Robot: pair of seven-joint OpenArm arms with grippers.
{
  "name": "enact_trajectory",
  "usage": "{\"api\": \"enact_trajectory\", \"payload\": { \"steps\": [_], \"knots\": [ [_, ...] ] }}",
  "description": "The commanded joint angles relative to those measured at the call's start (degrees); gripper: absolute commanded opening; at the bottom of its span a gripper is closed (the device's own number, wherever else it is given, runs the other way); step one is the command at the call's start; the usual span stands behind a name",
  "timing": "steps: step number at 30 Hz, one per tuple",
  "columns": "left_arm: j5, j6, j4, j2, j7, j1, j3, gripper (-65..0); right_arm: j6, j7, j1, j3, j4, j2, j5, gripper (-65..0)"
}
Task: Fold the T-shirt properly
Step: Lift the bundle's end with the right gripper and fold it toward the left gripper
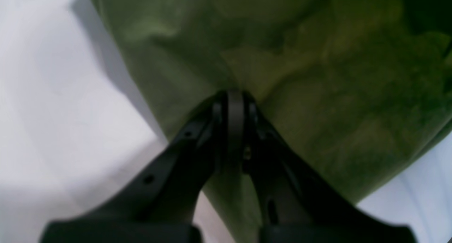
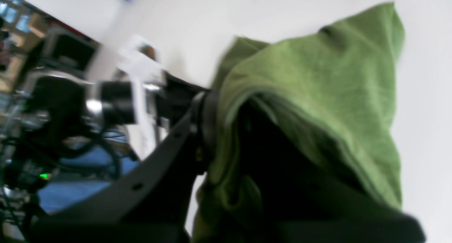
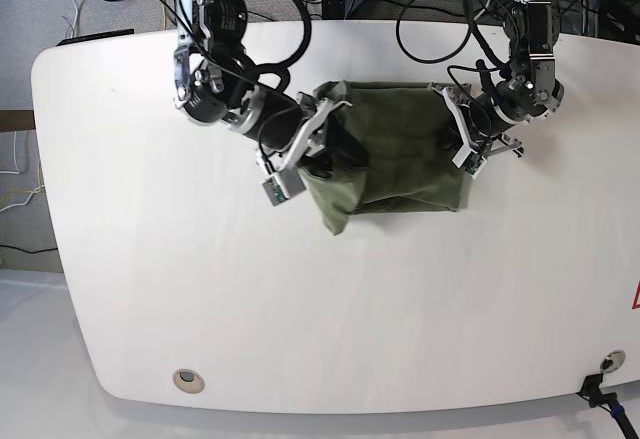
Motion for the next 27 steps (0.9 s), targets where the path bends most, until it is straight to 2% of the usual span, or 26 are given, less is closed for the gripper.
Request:
{"api": "enact_trajectory", "payload": {
  "steps": [1, 11, 12, 15, 17, 20, 23, 27],
  "knots": [
    [3.12, 0.53, -0.33, -0.31, 3.75, 0.35, 0.04, -65.0, 0.19, 1.14, 2.02, -1.24, -0.77, -0.73, 1.31, -65.0],
    [2.94, 0.53, -0.33, -0.31, 3.75, 0.26, 0.04, -65.0, 0.10, 1.22, 6.68, -9.33, -9.91, -1.34, 1.31, -65.0],
    [2.94, 0.53, -0.33, -0.31, 3.75, 0.26, 0.04, -65.0, 0.10, 1.22, 7.03, -9.50, -10.79, -1.34, 1.31, -62.7],
    [2.85, 0.53, -0.33, -0.31, 3.75, 0.26, 0.04, -65.0, 0.10, 1.22, 7.29, -9.59, -12.02, -3.02, 1.31, -46.1],
    [2.85, 0.53, -0.24, -0.31, 3.75, 0.26, 0.04, -65.0, 0.10, 1.22, 8.88, -9.68, -12.20, -3.37, 1.31, -37.5],
    [2.77, 0.53, -0.15, -0.31, 3.66, -0.71, 0.04, -65.0, 0.10, 1.22, 11.25, -13.28, -12.99, -4.51, 1.22, -27.4],
    [2.77, 0.53, -0.15, -0.31, 3.66, -1.23, 0.04, -65.0, -1.22, 1.31, 13.45, -15.57, -14.57, -6.26, 1.31, -26.0],
    [2.77, 0.53, 0.90, -0.31, 3.66, -2.38, -0.14, -65.0, -4.03, 1.31, 15.82, -17.50, -16.15, -6.26, 1.39, -26.0]
  ]
}}
